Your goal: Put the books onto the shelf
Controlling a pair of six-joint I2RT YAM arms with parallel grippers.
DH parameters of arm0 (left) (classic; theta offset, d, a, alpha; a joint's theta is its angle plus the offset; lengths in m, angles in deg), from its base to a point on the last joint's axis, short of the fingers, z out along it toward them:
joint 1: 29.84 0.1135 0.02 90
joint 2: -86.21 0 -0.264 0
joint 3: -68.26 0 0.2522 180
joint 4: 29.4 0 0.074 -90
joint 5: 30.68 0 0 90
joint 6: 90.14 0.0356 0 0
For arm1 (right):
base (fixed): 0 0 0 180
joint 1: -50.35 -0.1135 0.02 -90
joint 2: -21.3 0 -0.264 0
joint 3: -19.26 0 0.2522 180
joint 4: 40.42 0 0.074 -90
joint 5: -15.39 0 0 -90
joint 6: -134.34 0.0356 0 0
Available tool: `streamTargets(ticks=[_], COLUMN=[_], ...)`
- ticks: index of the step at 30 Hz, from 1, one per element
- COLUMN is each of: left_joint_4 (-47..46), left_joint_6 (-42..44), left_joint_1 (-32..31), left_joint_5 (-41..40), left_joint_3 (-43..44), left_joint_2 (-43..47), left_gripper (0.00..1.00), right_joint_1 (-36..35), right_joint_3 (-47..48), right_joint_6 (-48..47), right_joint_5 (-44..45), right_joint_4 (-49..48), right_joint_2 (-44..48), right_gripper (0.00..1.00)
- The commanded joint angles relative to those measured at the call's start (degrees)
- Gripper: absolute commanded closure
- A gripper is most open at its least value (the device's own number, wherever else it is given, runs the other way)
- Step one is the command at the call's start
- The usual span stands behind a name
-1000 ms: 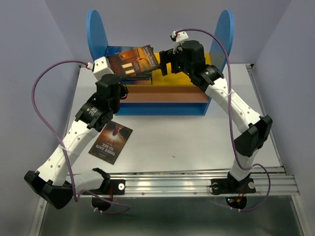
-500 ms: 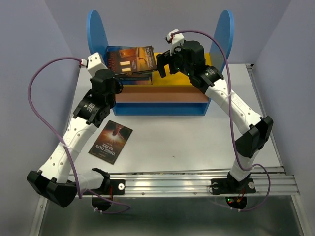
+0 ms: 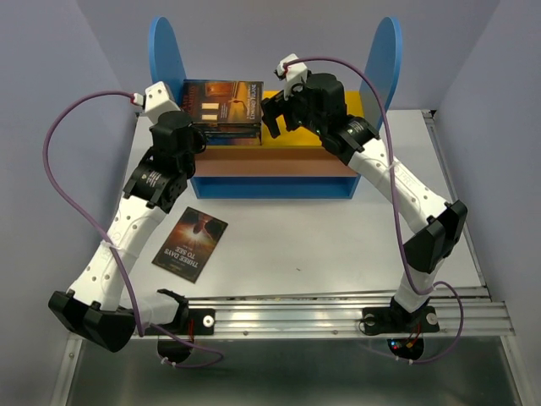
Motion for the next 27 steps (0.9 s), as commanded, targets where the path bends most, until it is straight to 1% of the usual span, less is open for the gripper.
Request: streamTargets(ticks=[1,8,17,27], left_joint_4=[-2.48,-3.27,-3.97,-5.2], left_joint_6=[0.47,0.82,0.64,0.82], left_joint_1=[0.78,1.4,1.49,1.49], left_joint_5=[-1.16,-0.9,0.68,9.2], left_joint_3=[2.3,2.56,1.95,-2.18], left_joint_2=[0.09,-0.96,-0.53,3.33], left_gripper=[1.0,1.0,1.0,1.0], right_joint_1=[-1.48,-1.48,-1.48,-1.48], right_joint_3=[3.5,5.44,6.05,7.98], right_joint_6=[-1.26,-0.47,-0.21,0.76], right_joint_5=[3.36,6.36,6.71,6.62], right_joint_4=[-2.71,-2.62,-2.62,-2.62], right_joint_2=[0.83,-0.23,-1.37,-2.34], right_gripper=[0.0,0.0,0.0,0.0])
